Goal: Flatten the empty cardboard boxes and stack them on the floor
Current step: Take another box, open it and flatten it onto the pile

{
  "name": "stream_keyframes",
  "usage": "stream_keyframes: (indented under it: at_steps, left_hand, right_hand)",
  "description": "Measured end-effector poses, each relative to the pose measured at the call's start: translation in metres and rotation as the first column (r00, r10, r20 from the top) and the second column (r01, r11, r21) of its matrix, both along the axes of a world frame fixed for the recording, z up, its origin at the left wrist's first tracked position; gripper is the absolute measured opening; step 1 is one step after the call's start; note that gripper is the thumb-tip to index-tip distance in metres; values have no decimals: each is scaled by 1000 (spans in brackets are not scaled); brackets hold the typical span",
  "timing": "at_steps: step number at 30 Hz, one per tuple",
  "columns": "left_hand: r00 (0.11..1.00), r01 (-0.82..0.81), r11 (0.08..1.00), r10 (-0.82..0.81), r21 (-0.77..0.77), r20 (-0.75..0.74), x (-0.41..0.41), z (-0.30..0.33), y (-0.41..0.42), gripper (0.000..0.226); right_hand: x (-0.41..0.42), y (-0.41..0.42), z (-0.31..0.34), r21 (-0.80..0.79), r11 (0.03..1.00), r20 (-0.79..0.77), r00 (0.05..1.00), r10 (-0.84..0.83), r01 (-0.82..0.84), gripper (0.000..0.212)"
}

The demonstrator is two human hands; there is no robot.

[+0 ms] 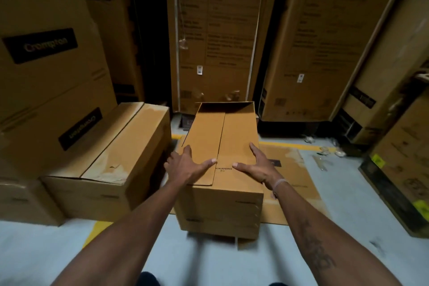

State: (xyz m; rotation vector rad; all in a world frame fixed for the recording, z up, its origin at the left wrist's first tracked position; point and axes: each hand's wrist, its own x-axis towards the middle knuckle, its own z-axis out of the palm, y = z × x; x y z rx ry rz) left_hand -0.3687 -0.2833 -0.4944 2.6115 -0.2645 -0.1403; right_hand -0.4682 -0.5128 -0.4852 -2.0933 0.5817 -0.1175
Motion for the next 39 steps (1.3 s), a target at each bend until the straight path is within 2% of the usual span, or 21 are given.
stream_keyframes:
  at_steps: [4, 7, 13, 18, 23, 25, 27, 29, 31, 33, 35, 37, 38, 39]
  left_hand:
    - [994, -1, 1000, -3, -29, -114, -17, -42, -5, 123]
    - [978, 22, 999, -29, -33, -208, -28, -63, -10, 130]
    - [964, 65, 997, -55, 29, -259, -39, -67, -38, 150]
    - [945, 114, 992, -95, 44, -312, -36, -58, -50, 140]
    - [893, 196, 981, -174, 10, -415, -22, -52, -39, 135]
    - [849, 207, 971, -238, -118, -471, -13, -48, -33, 132]
    - [821, 210, 937, -323, -278, -471, -9, -41, -28, 116]
    - [800, 252, 908, -390, -334, -456, -8, -26, -24, 100]
    - [802, 311, 894, -429, -322, -416, -10, -9, -23, 90]
    - [818, 419, 877, -477, -234, -322, -10, 2, -27, 86]
    - [819, 541, 840, -538, -47, -200, -11, 12, -32, 81]
    - [815, 564, 769, -576, 301, -58, -17, 21, -36, 87]
    - [797, 506, 684, -603, 525, 17, -20, 24, -37, 87]
    - [757, 406, 568, -648, 716, 85, -23, 28, -37, 77]
  right_hand:
    - [-6, -11, -23, -45, 998, -62, 997, 49, -52, 120]
    - [-14, -16, -40, -43, 997, -123, 991, 56, -62, 120]
    - [-27, -36, -60, 18, 999, -144, 988, 51, -49, 125]
    - [-42, -41, -74, 55, 998, -159, 987, -4, 13, 140]
    - [-52, -26, -89, -6, 998, -170, 983, -70, 70, 121]
    - [-56, -21, -94, -30, 993, -207, 972, -114, 111, 116]
    - [-61, -22, -97, -28, 990, -244, 960, -140, 138, 115]
    - [-63, -24, -96, -21, 990, -287, 948, -137, 137, 116]
    - [-60, -23, -92, -83, 988, -338, 929, -149, 128, 118]
    - [-53, -19, -86, -222, 970, -386, 905, -179, 97, 115]
    - [-43, -15, -79, -349, 937, -405, 904, -137, -14, 101]
    - [-33, -11, -75, -390, 908, -449, 892, -45, -150, 83]
    - [-29, -9, -73, -372, 907, -482, 876, -8, -197, 78]
    - [-25, -8, -72, -345, 912, -517, 856, 14, -223, 75]
